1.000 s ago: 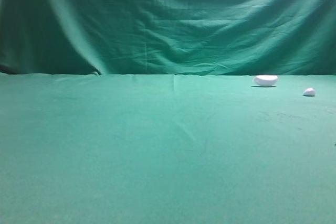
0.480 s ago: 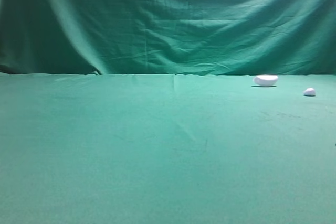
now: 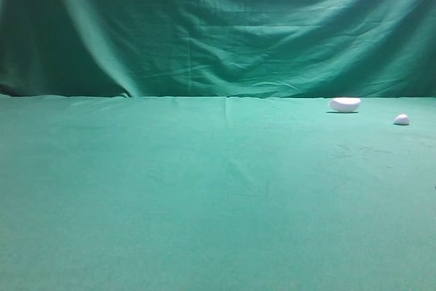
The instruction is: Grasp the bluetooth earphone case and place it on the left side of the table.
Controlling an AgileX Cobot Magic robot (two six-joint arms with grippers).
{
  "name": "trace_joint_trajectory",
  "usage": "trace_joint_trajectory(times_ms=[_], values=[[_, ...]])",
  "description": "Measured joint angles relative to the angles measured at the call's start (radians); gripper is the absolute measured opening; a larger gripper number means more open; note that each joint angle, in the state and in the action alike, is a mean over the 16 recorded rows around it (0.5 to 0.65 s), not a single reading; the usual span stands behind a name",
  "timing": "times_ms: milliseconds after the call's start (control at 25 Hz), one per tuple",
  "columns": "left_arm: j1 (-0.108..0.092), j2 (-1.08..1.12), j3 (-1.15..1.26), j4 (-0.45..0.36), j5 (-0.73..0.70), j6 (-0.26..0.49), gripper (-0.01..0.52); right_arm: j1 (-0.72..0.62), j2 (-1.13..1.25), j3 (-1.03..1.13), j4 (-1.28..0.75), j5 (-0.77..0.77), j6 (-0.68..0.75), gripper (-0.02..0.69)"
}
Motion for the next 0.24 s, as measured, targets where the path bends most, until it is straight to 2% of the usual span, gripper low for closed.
trace_joint_trajectory(times_ms=[240], values=[[0.0, 0.0, 0.0, 0.0, 0.0, 0.0, 0.0, -0.001, 0.0, 0.0, 0.001, 0.0, 0.001, 0.0]])
